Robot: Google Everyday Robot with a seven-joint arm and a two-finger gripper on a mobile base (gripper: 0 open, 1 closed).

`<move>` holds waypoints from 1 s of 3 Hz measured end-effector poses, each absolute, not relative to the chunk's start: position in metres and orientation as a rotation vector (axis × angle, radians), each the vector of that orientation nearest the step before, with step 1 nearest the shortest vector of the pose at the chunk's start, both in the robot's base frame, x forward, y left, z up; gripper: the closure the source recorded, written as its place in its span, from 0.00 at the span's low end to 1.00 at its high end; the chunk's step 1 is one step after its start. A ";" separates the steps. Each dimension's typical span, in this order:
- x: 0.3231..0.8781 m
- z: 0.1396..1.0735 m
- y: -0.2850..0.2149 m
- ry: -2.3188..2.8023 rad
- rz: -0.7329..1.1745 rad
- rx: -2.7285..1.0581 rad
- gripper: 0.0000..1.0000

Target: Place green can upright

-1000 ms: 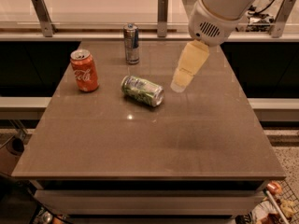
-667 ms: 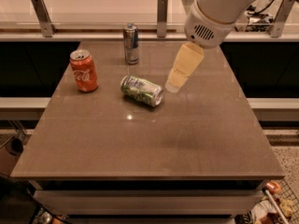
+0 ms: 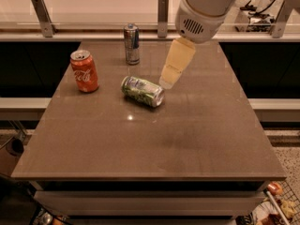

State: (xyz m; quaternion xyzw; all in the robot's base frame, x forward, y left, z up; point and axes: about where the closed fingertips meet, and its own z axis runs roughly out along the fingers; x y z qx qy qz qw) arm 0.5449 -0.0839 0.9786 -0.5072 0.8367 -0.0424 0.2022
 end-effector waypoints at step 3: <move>0.588 0.931 -0.027 2.532 -0.221 -1.476 0.00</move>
Offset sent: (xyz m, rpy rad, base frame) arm 0.0472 0.0665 -0.0483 -0.2455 0.1982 -0.0893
